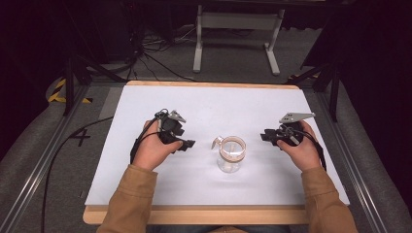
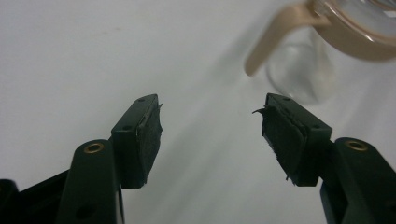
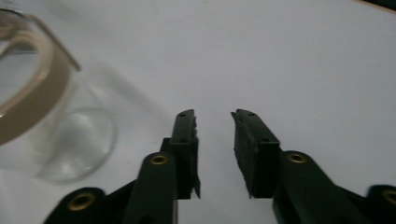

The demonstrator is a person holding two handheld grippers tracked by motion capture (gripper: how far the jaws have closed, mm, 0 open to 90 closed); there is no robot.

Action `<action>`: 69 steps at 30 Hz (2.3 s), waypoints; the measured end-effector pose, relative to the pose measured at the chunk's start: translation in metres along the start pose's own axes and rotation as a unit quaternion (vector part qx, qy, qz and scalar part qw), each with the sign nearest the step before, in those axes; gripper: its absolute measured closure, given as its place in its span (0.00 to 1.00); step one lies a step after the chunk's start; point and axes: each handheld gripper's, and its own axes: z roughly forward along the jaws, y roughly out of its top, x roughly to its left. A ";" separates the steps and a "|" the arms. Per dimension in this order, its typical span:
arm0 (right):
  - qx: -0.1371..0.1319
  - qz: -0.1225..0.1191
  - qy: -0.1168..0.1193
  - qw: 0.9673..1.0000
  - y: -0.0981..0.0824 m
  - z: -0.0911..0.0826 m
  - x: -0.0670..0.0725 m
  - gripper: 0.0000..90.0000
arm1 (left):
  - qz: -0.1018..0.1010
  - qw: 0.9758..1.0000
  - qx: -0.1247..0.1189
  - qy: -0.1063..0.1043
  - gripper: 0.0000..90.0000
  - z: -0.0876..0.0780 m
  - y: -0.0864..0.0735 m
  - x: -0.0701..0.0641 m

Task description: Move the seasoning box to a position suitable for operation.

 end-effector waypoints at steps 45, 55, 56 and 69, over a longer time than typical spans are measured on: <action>0.011 -0.090 0.114 0.989 0.000 0.050 0.031 1.00 | -0.025 0.999 -0.039 0.017 0.38 -0.039 -0.031 -0.004; 0.010 -0.095 0.122 0.988 -0.001 0.051 0.037 1.00 | -0.022 0.999 -0.033 0.014 0.39 -0.035 -0.028 -0.003; 0.012 -0.097 0.121 0.988 -0.001 0.050 0.037 1.00 | -0.019 0.999 -0.028 0.009 0.39 -0.036 -0.028 -0.002; 0.025 -0.107 0.114 0.987 -0.004 0.043 0.043 1.00 | -0.009 1.000 -0.026 0.000 0.38 -0.025 -0.019 -0.003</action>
